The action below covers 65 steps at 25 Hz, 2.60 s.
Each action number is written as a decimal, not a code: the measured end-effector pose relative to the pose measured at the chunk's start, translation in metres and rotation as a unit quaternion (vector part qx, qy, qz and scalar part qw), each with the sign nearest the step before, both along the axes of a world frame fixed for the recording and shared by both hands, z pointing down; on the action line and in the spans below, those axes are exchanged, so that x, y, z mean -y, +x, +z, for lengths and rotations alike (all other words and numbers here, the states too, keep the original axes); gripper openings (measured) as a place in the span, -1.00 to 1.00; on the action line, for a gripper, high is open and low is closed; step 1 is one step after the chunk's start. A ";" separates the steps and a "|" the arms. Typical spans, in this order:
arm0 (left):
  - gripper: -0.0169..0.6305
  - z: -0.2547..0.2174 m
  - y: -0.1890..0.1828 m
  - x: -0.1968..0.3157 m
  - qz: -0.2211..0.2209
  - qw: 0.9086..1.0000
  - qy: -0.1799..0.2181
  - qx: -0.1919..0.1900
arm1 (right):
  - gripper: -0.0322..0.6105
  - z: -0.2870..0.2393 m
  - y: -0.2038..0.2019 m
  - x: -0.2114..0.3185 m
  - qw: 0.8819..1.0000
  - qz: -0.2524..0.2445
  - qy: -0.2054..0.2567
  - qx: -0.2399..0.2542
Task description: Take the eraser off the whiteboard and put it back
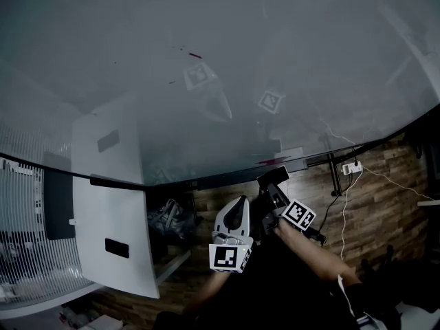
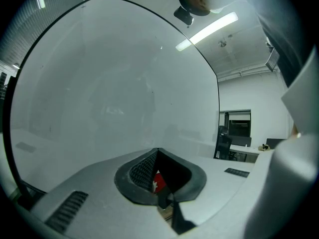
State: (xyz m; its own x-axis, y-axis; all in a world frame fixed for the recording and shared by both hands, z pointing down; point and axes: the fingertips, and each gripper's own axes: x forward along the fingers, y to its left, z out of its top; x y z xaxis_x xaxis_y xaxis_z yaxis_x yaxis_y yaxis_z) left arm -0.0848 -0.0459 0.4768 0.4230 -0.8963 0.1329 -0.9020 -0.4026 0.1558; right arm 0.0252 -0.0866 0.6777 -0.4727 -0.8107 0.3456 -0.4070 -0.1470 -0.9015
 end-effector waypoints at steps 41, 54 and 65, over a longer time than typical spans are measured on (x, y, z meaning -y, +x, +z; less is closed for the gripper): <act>-0.94 0.008 -0.005 0.014 -0.001 1.000 -0.019 0.001 | -0.44 0.037 -0.008 0.025 0.989 0.084 -0.055 0.105; -0.94 0.009 -0.011 0.010 -0.005 1.000 -0.023 -0.001 | -0.38 0.032 -0.008 0.026 0.989 0.084 -0.041 0.118; -0.94 0.005 -0.014 0.000 -0.006 1.000 -0.016 -0.008 | -0.32 0.025 -0.004 0.018 0.988 0.084 -0.032 0.123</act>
State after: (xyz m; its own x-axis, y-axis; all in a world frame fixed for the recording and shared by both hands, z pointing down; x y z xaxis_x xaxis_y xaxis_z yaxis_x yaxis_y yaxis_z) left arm -0.0987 -0.0460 0.4823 0.4144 -0.8969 0.1544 -0.9042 -0.3865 0.1817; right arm 0.0209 -0.1051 0.7027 -0.4093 -0.8653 0.2894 -0.1418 -0.2530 -0.9570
